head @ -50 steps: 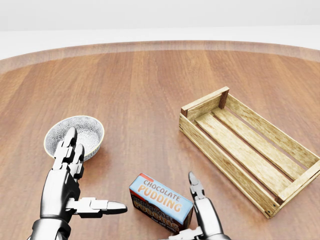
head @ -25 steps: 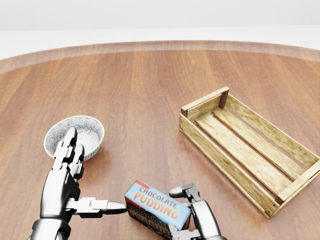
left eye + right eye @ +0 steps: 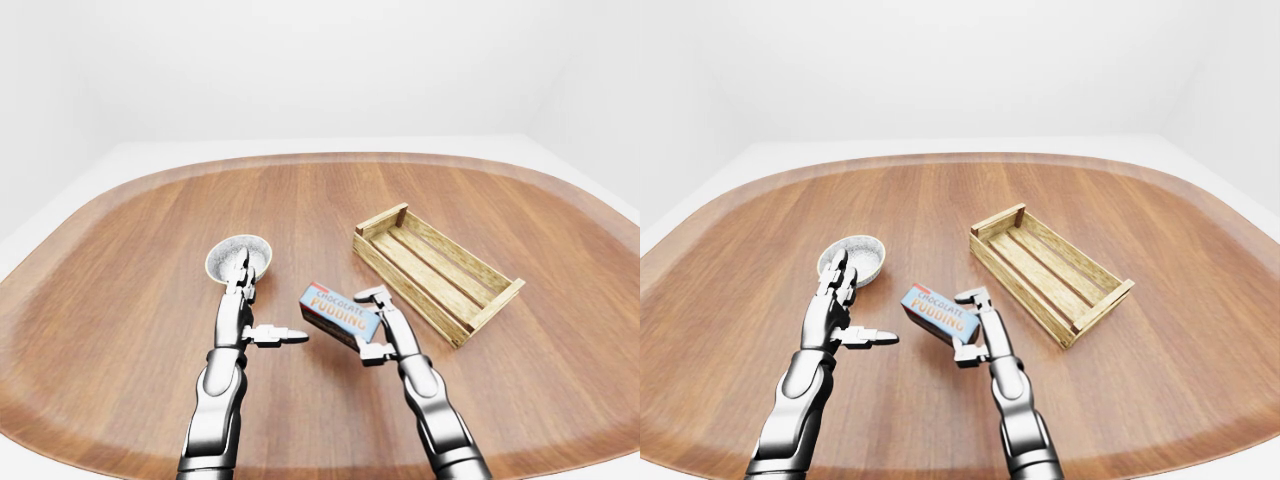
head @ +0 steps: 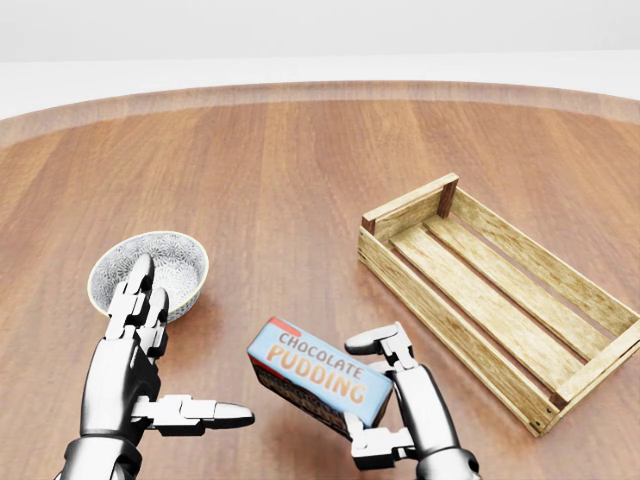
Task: Pick up the chocolate pudding and put it in the tray.
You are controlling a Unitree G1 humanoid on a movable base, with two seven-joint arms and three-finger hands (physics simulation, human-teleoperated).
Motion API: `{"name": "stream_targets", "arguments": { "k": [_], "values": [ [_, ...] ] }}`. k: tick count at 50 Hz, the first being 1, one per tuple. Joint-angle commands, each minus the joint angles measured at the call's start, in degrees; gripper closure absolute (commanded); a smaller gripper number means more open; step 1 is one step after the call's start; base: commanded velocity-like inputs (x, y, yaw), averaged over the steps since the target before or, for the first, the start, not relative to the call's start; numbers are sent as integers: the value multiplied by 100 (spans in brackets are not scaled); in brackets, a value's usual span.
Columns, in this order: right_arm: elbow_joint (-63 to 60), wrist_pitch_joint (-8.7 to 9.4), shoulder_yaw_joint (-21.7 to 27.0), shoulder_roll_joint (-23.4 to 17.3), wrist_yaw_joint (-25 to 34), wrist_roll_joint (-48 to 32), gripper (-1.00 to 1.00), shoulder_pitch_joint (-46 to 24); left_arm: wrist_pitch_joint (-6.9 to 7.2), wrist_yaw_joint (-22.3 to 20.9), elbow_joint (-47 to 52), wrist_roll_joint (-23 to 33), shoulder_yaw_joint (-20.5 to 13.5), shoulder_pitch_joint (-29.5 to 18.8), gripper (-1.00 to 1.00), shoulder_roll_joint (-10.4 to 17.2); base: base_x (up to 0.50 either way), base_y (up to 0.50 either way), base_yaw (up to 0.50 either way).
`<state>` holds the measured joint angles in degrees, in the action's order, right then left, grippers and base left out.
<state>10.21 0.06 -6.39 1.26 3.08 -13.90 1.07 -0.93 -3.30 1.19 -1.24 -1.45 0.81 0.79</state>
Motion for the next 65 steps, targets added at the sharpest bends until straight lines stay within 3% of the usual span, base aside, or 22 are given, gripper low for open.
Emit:
{"name": "stream_targets", "arguments": {
  "k": [1, 9, 14, 16, 18, 26, 31, 46, 49, 59, 65],
  "values": [
    [-974, 469, 11, -52, -5, 179, 100, 111, -10, -12, -8, -4, 4, -3, -100, -1, 0, 0, 0],
    [-1669, 494, 55, -94, 80, 178, 100, 145, -10, -11, -8, -1, 4, -3, -100, 0, 0, 0, 0],
    [-1494, 494, 150, -119, 42, 228, 100, 93, -10, -12, -8, 0, 4, -3, -100, 0, 0, 0, 0],
    [-2033, 494, 154, -109, 124, 212, 100, 70, -13, -11, -8, 0, 4, -3, -100, -1, 0, 0, 0],
    [-1613, 494, 192, -127, 46, 253, 100, 33, -11, -11, -8, -1, 4, -3, -100, -1, 0, 0, 0],
    [-2479, 494, 202, -132, 154, 212, 100, 15, -11, -12, -8, 0, 5, -3, -100, 0, 0, 0, 0],
    [-2281, 494, 311, -162, 103, 273, 100, -29, -10, 8, -62, 4, 1, -36, -100, -4, 0, 0, 0],
    [-2494, 494, 946, -371, 137, 532, 100, -186, 25, 15, -10, 10, 14, -20, -100, -4, 0, 0, 0],
    [-2978, 494, 1052, -419, 218, 549, 100, -278, -12, 16, -54, 11, 11, -29, -100, -5, 0, 0, 0],
    [-2696, 494, 1518, -620, 298, 684, 100, -310, -46, 14, -90, 11, 10, -28, -100, -3, 0, 0, 0],
    [-2932, 494, 1721, -713, 380, 716, 100, -325, 10, 18, -27, 13, 15, -17, -100, -5, 0, 0, 0]
  ]
}}
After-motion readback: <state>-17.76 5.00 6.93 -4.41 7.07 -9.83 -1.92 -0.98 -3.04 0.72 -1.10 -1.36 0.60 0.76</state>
